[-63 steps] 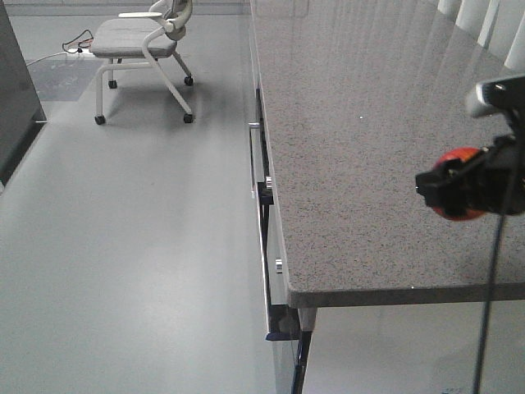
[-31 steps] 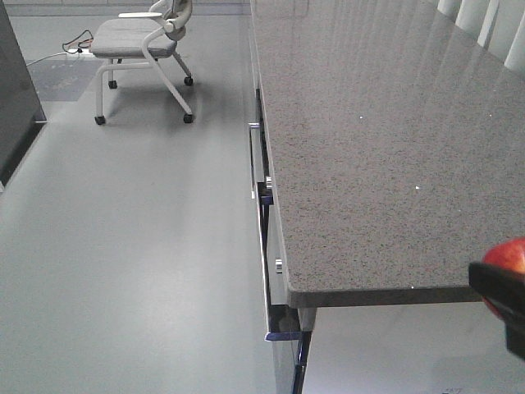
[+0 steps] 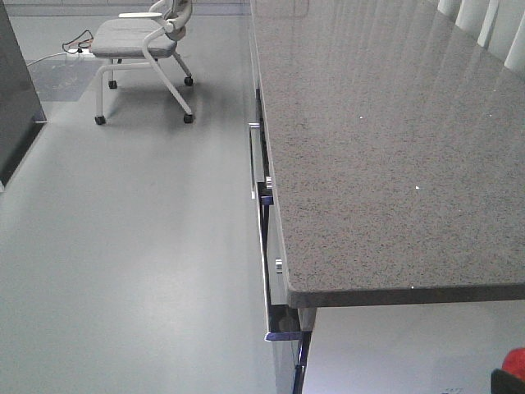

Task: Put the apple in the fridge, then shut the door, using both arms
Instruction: 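Lift the apple off the counter with the right gripper, then drive the base away from the counter holding the apple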

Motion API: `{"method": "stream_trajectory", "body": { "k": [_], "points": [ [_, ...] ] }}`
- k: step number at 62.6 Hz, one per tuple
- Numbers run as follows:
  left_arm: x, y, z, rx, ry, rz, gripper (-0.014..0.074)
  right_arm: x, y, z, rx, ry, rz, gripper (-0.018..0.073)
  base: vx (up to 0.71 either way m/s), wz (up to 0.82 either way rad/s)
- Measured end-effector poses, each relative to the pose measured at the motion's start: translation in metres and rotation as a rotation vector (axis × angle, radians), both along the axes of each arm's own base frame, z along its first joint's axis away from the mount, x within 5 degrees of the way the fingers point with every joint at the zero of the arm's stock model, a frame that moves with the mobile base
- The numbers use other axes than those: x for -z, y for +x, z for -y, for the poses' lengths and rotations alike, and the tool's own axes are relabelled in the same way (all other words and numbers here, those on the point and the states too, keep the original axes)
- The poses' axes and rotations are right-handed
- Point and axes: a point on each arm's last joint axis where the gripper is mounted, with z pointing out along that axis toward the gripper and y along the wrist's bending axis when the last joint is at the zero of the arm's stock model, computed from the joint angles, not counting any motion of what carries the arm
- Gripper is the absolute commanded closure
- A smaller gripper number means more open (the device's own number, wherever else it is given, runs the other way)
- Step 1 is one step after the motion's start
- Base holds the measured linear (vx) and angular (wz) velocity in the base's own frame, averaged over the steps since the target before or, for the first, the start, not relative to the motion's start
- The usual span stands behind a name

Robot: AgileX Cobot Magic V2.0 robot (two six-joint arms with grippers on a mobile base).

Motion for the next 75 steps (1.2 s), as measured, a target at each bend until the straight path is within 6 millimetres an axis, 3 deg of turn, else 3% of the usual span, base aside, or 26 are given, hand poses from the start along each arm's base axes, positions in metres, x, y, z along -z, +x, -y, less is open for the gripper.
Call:
{"method": "stream_trajectory", "body": {
  "k": [14,75],
  "points": [
    [0.0,0.0,0.0,0.0,0.0,0.0,0.0603,0.0028,-0.0079,-0.0004,-0.016,-0.007,-0.017,0.0203,0.0,0.0],
    [0.0,0.0,0.0,0.0,0.0,0.0,0.0603,0.0031,-0.0082,-0.0005,-0.017,-0.008,-0.021,0.0203,0.0,0.02]
  ]
}}
